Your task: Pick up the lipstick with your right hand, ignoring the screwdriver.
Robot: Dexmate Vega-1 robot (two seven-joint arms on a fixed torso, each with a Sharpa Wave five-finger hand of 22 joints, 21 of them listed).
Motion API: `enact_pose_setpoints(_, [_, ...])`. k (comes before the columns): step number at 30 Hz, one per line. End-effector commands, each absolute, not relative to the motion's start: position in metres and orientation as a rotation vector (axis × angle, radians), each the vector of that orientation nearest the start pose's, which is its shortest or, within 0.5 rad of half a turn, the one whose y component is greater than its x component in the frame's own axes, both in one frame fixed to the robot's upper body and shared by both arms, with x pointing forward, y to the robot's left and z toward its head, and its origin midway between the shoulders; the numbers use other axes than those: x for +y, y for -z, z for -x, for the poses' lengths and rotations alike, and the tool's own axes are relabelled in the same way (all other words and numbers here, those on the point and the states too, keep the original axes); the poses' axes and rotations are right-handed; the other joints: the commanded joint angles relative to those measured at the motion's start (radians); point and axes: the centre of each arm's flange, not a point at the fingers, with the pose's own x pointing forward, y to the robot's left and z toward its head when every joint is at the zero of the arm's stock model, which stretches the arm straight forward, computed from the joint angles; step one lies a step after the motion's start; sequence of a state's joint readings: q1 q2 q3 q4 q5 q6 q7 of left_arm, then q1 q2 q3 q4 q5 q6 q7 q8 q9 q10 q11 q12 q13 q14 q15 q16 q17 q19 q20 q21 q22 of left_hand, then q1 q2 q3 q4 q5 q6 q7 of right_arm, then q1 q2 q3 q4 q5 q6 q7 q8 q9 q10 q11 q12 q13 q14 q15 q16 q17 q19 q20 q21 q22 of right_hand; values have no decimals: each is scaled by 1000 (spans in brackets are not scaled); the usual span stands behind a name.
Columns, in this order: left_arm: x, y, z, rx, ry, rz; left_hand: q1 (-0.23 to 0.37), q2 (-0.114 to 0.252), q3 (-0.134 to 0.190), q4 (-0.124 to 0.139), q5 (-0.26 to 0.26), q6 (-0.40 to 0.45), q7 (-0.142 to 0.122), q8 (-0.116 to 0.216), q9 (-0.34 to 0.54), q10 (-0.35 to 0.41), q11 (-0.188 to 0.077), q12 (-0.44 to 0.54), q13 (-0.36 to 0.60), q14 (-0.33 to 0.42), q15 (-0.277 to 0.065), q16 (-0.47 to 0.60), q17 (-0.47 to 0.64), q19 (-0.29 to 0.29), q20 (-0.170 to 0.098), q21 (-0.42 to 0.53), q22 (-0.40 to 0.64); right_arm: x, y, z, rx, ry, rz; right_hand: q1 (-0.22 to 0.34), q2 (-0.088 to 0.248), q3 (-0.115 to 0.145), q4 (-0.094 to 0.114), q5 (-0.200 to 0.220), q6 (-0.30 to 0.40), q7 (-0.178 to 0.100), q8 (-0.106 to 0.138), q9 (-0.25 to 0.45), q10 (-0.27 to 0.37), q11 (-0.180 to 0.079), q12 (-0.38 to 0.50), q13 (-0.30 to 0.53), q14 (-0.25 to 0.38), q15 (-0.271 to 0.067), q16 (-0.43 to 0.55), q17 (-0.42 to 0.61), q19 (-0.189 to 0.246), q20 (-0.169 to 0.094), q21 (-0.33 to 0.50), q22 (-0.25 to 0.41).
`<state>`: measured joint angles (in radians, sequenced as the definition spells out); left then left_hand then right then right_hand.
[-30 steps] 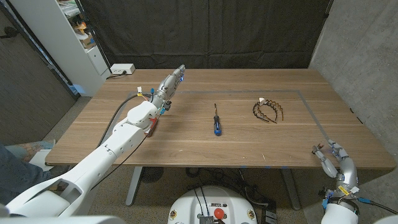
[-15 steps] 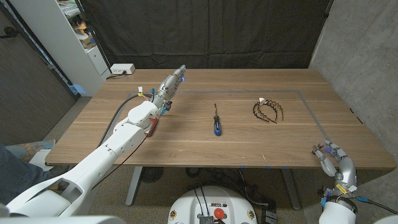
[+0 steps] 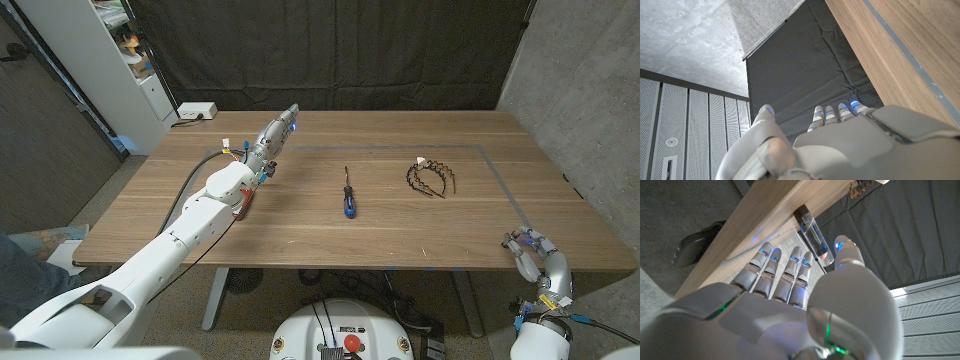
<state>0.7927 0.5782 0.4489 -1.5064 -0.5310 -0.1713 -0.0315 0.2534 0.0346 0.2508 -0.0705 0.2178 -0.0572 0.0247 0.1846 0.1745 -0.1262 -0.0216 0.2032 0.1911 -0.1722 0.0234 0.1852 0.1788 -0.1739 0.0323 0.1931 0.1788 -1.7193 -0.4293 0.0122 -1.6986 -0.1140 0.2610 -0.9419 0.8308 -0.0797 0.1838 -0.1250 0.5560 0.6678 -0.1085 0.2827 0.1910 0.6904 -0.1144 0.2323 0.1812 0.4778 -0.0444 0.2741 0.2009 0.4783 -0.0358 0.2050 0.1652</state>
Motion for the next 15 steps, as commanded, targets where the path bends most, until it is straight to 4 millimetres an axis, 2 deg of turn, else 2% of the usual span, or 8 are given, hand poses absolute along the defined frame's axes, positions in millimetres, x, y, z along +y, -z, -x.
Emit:
enact_pose_setpoints(1, [229,-25,-627,-637,347,-177,4,13,3,-3,-2,-2,-7,0,3,-7,-1,0,2,-25,-9,0,3,-87,4,0,4,-405,269,-419,-468,808,368,13,9,5,5,1,38,-4,11,-1,31,-2,8,3,22,-81,4,1,14,0,-1,4])
enact_pose_setpoints(11, [229,-23,-630,-627,352,-179,4,14,3,-4,-3,-2,-7,0,3,-7,-1,0,2,-27,-8,0,3,-91,4,0,4,-402,268,-421,-458,821,379,35,21,9,0,-7,99,5,18,-2,80,0,14,3,66,-87,5,-2,26,-6,-3,4])
enact_pose_setpoints(15, [229,-21,-631,-623,353,-176,4,14,3,-4,-3,-2,-8,1,3,-7,-2,0,2,-27,-9,0,3,-92,4,0,4,-399,267,-423,-452,840,385,39,21,5,0,-13,116,-5,17,-3,96,-24,14,3,86,-84,8,-1,35,-6,-2,5])
